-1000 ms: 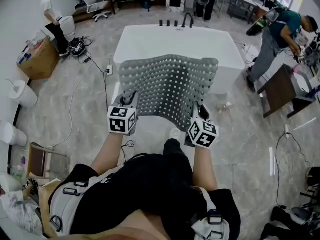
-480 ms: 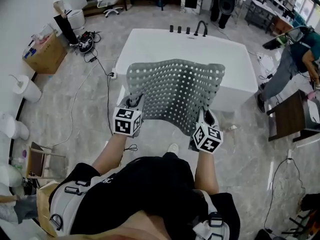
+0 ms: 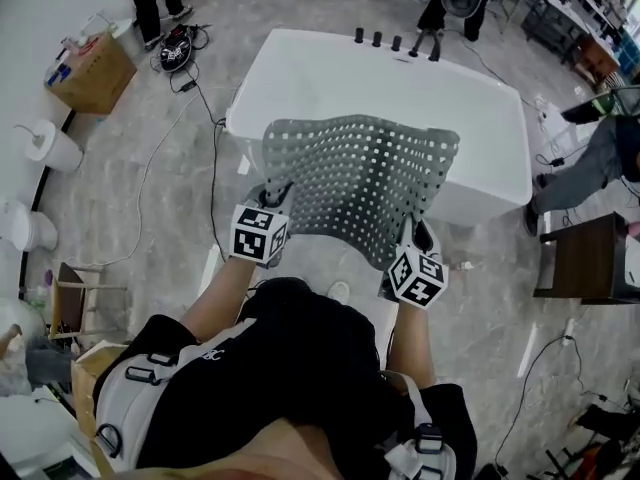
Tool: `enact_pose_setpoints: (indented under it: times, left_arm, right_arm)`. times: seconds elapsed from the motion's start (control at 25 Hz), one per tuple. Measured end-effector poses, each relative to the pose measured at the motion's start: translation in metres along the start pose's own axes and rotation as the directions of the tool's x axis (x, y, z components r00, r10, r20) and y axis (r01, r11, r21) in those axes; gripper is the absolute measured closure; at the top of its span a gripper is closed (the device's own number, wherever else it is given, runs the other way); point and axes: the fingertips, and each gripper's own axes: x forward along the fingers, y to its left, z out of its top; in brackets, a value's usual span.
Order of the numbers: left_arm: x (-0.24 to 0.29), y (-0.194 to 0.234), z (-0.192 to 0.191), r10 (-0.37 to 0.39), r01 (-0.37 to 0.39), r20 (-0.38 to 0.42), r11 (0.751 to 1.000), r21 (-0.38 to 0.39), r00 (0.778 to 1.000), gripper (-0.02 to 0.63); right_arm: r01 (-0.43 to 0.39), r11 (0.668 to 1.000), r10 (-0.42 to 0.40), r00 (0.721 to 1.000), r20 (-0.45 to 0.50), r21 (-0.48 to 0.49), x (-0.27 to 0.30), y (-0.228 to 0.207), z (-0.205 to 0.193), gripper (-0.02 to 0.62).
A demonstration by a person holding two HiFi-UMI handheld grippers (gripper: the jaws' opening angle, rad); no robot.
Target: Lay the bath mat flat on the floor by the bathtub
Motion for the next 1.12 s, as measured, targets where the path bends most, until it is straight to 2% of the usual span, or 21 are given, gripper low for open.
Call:
enact_pose_setpoints:
  times: [0.28,0.52,0.68,0.8,1.04,1.12]
  left_arm:
    - [0.038,0.028,-0.021,-0.059,0.058,-0.122,0.998,-0.011,0.991,0.584]
    - [0.069,0.035,-0.062,-0.093,0.090,-0.219,0.996,-0.024,0.971,0.584]
    - [0.094,0.034,-0.106,-0.134,0.122,-0.335,0.991,-0.056,0.933,0.584]
    - [0.121,0.040,-0.146,-0.143,0.113,-0.411,0.989,-0.096,0.900,0.584]
    - [0.161,0.054,-0.264,-0.193,0.083,-0.532,0.971,-0.224,0.825,0.584]
    - [0.184,0.054,-0.313,-0.209,0.088,-0.568,0.969,-0.232,0.796,0.584]
  right_arm:
    - [0.028,0.999,-0.022,0.990,-0.136,0.042,0.040,0.004,-0.036,0.535]
    - [0.060,0.995,-0.039,0.971,-0.236,0.085,0.066,-0.007,-0.076,0.535]
    - [0.062,0.997,-0.043,0.941,-0.336,0.046,0.082,-0.013,-0.116,0.535]
    - [0.078,0.996,-0.052,0.904,-0.425,0.044,0.102,-0.028,-0.156,0.537]
    - [0.141,0.982,-0.047,0.819,-0.571,0.122,0.125,-0.050,-0.269,0.537]
    - [0.149,0.982,-0.050,0.791,-0.609,0.113,0.139,-0.057,-0.315,0.537]
